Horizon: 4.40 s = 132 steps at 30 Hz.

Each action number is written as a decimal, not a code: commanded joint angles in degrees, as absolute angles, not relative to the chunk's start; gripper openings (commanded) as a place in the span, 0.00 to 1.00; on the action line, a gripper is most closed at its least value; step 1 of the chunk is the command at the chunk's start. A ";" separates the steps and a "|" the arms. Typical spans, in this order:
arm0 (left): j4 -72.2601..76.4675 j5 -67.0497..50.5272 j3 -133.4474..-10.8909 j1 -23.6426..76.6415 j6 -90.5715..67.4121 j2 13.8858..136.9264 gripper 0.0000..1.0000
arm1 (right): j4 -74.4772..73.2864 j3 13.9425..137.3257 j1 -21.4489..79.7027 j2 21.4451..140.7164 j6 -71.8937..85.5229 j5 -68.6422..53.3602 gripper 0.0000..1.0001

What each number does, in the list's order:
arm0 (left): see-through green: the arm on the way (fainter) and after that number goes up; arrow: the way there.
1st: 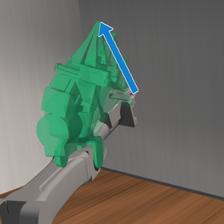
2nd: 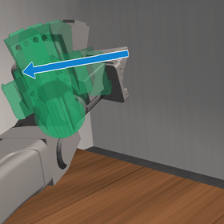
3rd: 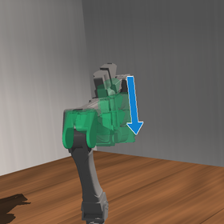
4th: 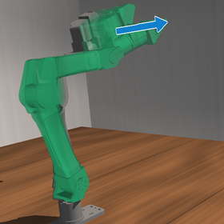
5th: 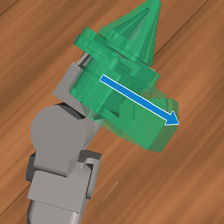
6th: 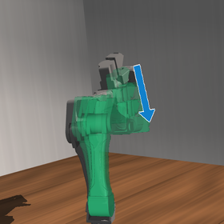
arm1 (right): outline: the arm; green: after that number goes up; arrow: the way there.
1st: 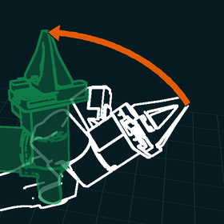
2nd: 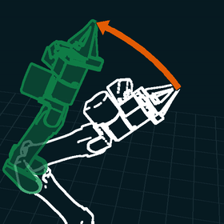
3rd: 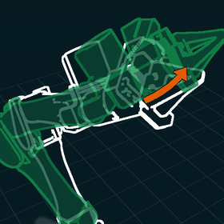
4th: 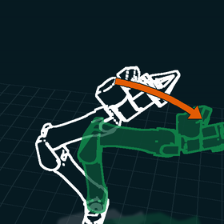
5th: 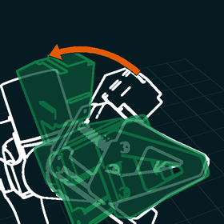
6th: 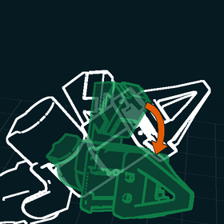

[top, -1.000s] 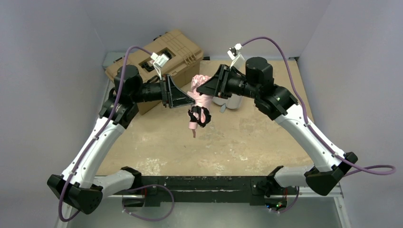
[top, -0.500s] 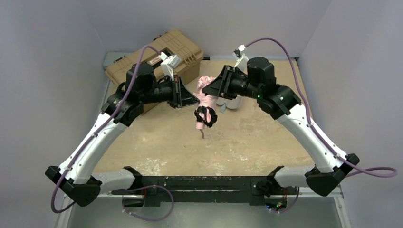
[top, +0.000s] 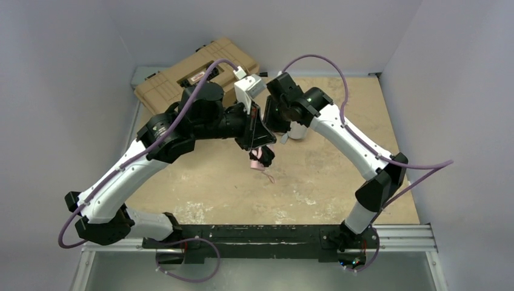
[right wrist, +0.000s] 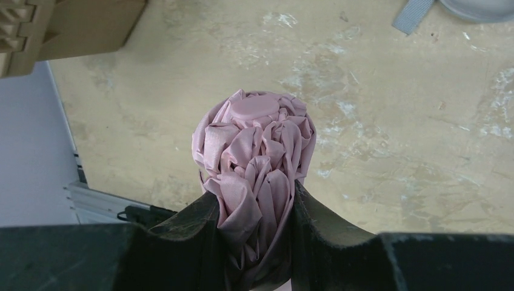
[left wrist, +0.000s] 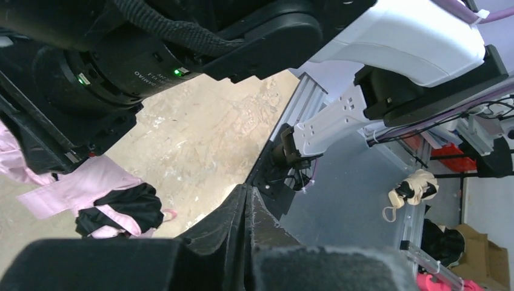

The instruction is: Open the umbrella

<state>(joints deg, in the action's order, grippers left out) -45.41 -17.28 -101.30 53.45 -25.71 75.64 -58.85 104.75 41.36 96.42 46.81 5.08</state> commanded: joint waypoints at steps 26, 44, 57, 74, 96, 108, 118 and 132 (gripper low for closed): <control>2.92 -53.46 -68.27 25.22 -53.18 56.00 1.00 | 29.95 78.87 29.60 74.59 71.46 -44.44 0.00; 47.97 -50.61 -60.41 30.88 -84.36 66.17 0.88 | 55.18 82.73 31.56 82.17 89.02 -48.56 0.00; 6.15 -41.49 -68.22 31.87 -63.12 61.19 0.00 | -1.14 89.82 31.45 75.86 52.54 -40.86 0.70; -52.48 2.15 -95.18 41.05 -37.12 74.70 0.00 | -52.14 103.10 32.29 75.50 36.84 -10.23 0.71; -53.22 3.02 -97.07 43.33 -35.75 77.75 0.00 | -45.58 105.30 42.26 85.72 40.70 -5.96 0.45; -47.36 -0.81 -93.64 43.53 -33.84 74.23 0.00 | -44.47 102.62 42.57 86.70 39.65 -6.77 0.20; -45.63 -7.93 -93.79 43.66 -29.71 73.01 0.00 | -44.52 100.42 43.67 85.99 31.26 -7.03 0.00; -60.57 -25.53 -109.42 42.29 -25.35 79.92 0.00 | -53.57 95.70 55.18 85.87 12.53 20.66 0.00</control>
<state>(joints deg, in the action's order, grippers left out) -64.23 -13.85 -104.51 42.46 -26.15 81.93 -52.86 98.06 53.84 85.47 16.56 11.66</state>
